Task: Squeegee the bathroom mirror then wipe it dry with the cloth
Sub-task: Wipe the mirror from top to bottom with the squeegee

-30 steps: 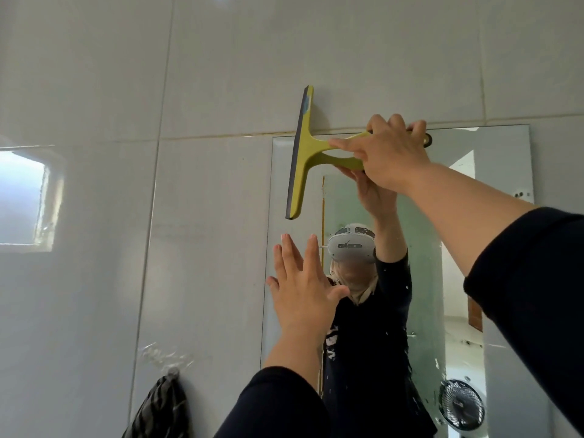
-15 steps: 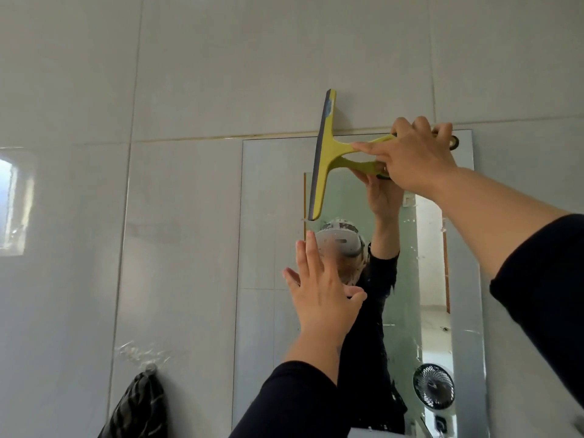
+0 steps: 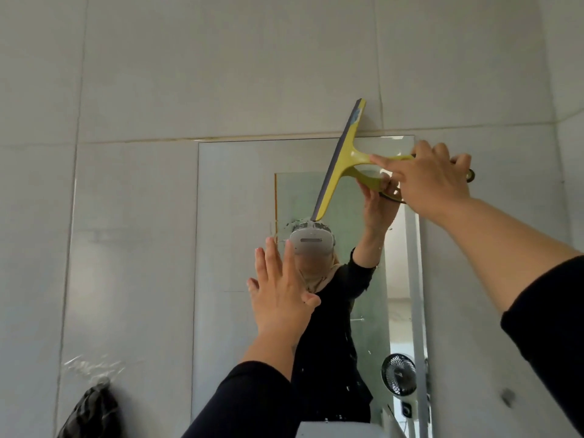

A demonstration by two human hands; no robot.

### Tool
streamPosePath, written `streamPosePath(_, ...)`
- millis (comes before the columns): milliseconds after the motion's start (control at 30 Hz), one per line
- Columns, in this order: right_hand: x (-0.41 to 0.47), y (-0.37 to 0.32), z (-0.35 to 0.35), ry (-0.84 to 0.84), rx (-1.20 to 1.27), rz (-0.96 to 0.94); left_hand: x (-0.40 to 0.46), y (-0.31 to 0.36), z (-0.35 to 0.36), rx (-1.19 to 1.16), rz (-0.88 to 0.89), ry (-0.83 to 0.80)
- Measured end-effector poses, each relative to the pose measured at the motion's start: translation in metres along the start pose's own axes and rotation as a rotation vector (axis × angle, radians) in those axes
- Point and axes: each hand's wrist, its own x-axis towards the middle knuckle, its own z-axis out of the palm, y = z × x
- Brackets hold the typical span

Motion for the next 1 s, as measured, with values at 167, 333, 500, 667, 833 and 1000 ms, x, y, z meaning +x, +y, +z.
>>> streamPosePath(167, -0.007, 0.009, 0.000, -0.016, -0.028, 0.056, 0.000, 0.000, -0.001, -0.003, -0.001, 0.015)
streamPosePath(333, -0.012, 0.021, 0.001, -0.050, 0.016, 0.151, -0.001, 0.002, -0.002, -0.015, 0.001, 0.019)
streamPosePath(500, -0.019, 0.029, -0.003, -0.087, 0.040, 0.196, -0.001, 0.005, -0.001, -0.021, -0.025, 0.028)
streamPosePath(667, -0.021, 0.026, -0.002, -0.119, 0.053, 0.261, 0.002, 0.027, 0.003, -0.022, 0.059, 0.075)
streamPosePath(833, -0.029, 0.025, -0.001, -0.121, 0.123, 0.296, 0.002, 0.036, 0.012, 0.014, 0.088, 0.026)
streamPosePath(1000, -0.043, 0.018, 0.004, -0.123, 0.238, 0.333, 0.002, 0.031, 0.017, 0.045, 0.097, 0.000)
